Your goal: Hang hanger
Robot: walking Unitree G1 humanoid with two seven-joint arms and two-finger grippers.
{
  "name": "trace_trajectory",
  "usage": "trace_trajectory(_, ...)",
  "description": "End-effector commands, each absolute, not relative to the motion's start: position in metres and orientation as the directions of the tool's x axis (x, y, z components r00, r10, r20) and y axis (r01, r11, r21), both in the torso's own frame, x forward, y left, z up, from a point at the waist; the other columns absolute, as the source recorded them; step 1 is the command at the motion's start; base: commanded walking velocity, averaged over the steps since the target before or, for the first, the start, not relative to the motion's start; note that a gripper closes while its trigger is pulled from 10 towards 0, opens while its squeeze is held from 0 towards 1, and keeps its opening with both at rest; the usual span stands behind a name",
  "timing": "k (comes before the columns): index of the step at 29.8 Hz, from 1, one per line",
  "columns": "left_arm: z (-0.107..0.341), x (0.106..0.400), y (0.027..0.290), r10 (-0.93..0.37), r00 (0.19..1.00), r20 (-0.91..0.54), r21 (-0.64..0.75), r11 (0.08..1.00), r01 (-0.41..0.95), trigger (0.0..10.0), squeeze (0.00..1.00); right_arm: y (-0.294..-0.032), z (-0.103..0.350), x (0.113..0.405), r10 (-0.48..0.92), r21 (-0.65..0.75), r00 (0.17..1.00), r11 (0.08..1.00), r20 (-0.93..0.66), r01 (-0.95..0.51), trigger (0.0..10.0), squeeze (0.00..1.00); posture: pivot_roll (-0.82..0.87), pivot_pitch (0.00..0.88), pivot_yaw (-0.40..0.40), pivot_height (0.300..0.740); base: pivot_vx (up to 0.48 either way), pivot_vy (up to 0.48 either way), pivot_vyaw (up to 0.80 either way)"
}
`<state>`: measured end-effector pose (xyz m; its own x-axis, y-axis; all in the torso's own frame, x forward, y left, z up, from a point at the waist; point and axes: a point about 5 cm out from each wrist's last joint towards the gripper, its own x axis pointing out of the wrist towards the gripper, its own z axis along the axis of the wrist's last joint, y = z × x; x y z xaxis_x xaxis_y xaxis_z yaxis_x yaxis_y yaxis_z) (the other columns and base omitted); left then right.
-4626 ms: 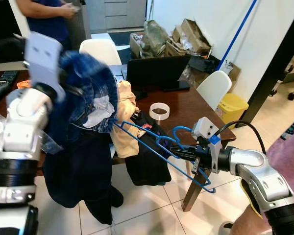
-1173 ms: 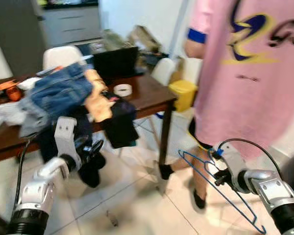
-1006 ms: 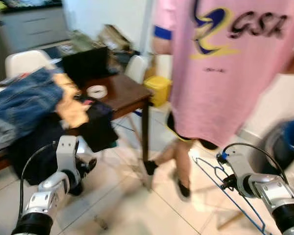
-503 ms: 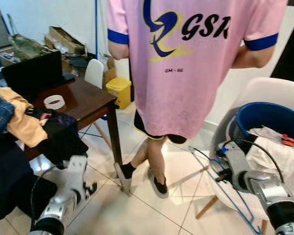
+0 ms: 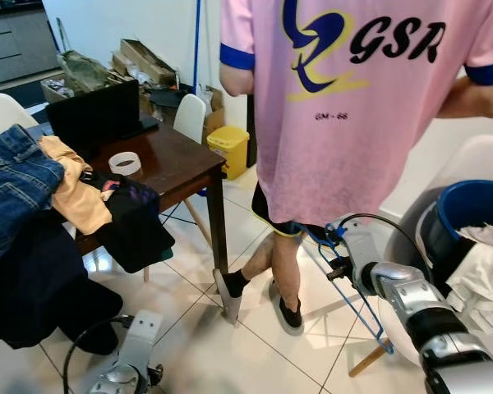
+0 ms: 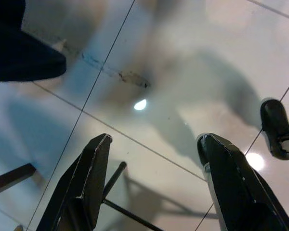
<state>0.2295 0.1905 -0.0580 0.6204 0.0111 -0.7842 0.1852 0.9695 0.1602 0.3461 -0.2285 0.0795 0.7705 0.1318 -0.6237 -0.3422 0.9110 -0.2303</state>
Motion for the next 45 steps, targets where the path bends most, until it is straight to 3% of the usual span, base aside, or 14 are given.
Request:
trace_trajectory(1, -0.061, 0.225, 0.191, 0.023, 0.608, -0.794, 0.178, 0.964, 0.196, 10.0, 0.0, -0.23, 0.077, 0.345, 0.104, -0.243, 0.764, 0.913, -0.637, -0.327, 10.0, 0.0, -0.02, 0.0, 0.007, 0.74, 0.0, 0.0, 0.0)
trace_trajectory(2, -0.065, 0.221, 0.18, 0.015, 0.604, -0.797, 0.169, 0.965, 0.199, 10.0, 0.0, -0.228, 0.078, 0.349, 0.073, -0.25, 0.764, 0.921, -0.641, -0.299, 10.0, 0.0, -0.01, 0.0, -0.009, 0.74, 0.0, 0.0, 0.0)
trace_trajectory(10, -0.069, 0.217, 0.161, 0.008, 0.6, -0.8, 0.16, 0.966, 0.201, 10.0, 0.0, -0.222, 0.08, 0.355, 0.041, -0.271, 0.754, 0.919, -0.655, -0.285, 10.0, 0.0, 0.01, 0.0, -0.021, 0.74, 0.0, 0.0, 0.0)
trace_trajectory(17, -0.068, 0.219, 0.169, 0.015, 0.608, -0.794, 0.171, 0.965, 0.199, 10.0, 0.0, -0.216, 0.093, 0.366, 0.012, -0.274, 0.814, 0.939, -0.581, -0.21, 10.0, 0.0, 0.01, 0.0, -0.016, 0.74, 0.0, 0.0, 0.0)
trace_trajectory(36, -0.068, 0.218, 0.17, 0.021, 0.611, -0.791, 0.172, 0.967, 0.19, 10.0, 0.0, -0.235, 0.101, 0.368, -0.148, -0.323, 0.809, 0.945, -0.568, -0.053, 10.0, 0.0, 0.01, 0.0, -0.015, 0.74, 0.0, 0.0, 0.0)
trace_trajectory(45, -0.068, 0.217, 0.174, 0.022, 0.61, -0.792, 0.17, 0.968, 0.186, 10.0, 0.0, -0.233, 0.115, 0.377, -0.138, -0.216, 0.87, 0.976, -0.474, 0.037, 10.0, 0.0, 0.0, 0.0, -0.012, 0.74, 0.0, 0.0, 0.0)
